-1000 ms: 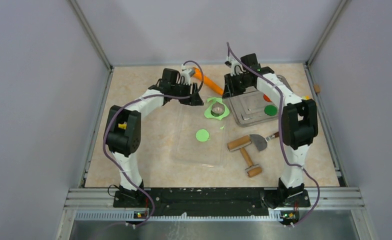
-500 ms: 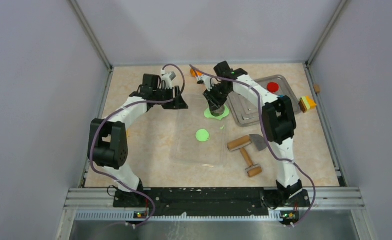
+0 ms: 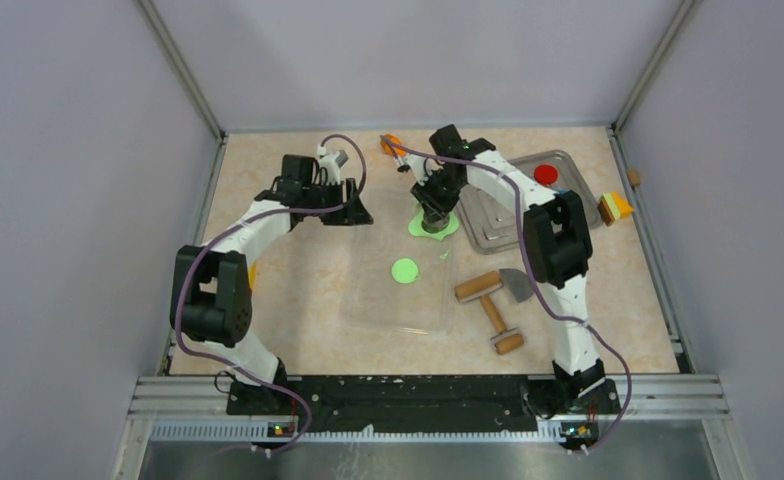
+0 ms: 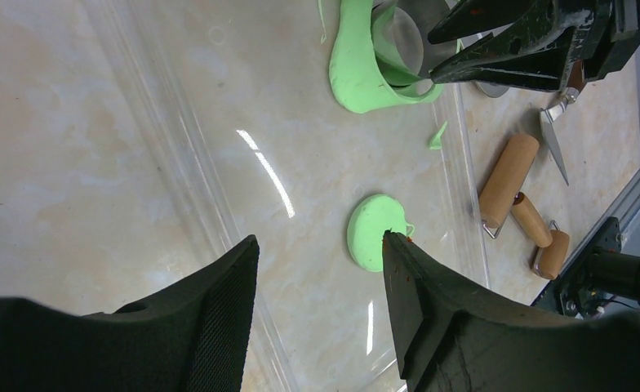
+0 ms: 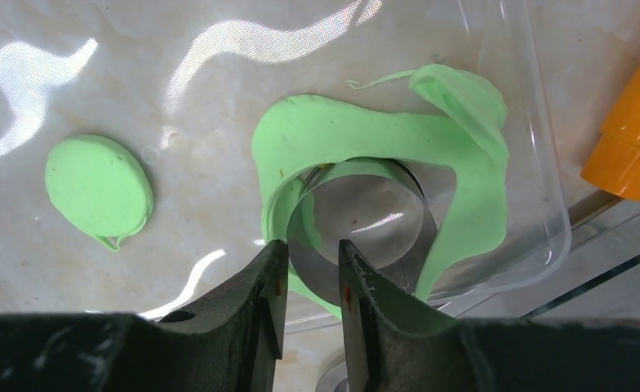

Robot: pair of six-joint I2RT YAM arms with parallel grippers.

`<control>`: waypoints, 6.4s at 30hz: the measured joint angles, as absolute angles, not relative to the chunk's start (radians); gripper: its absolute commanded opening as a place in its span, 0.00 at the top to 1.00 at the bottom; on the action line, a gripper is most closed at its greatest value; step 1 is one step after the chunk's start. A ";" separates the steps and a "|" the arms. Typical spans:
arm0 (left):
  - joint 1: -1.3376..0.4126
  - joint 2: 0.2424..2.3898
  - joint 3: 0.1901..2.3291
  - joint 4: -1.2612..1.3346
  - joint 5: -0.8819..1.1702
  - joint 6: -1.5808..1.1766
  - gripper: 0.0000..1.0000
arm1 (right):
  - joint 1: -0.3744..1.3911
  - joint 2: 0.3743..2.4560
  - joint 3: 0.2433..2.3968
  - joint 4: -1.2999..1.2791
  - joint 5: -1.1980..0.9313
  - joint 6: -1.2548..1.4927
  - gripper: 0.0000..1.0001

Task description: Roll out the dumpling wrappers from the dough

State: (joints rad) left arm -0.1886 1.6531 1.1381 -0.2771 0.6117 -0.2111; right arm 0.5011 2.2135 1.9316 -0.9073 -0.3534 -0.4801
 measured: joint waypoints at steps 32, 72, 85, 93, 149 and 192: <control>-0.186 1.644 1.123 -0.277 0.612 -0.212 0.39 | 0.517 2.249 1.931 -0.907 -0.351 -0.482 1.00; -0.142 1.731 0.927 0.421 1.010 -1.209 0.41 | 0.405 1.971 1.435 0.040 -1.138 0.685 1.00; -0.142 1.777 0.928 0.482 1.006 -1.441 0.62 | 0.467 2.017 1.482 0.040 -1.119 0.691 0.98; -0.134 1.777 0.928 0.481 1.004 -1.465 0.89 | 0.484 2.035 1.495 0.002 -1.079 0.646 0.93; -0.188 1.753 1.428 -0.974 0.112 0.273 0.52 | -0.387 1.480 1.093 -0.798 -0.256 -0.080 0.36; -1.071 2.513 2.059 -0.097 0.257 0.138 0.34 | -0.522 1.299 1.191 -0.855 -0.677 0.125 0.35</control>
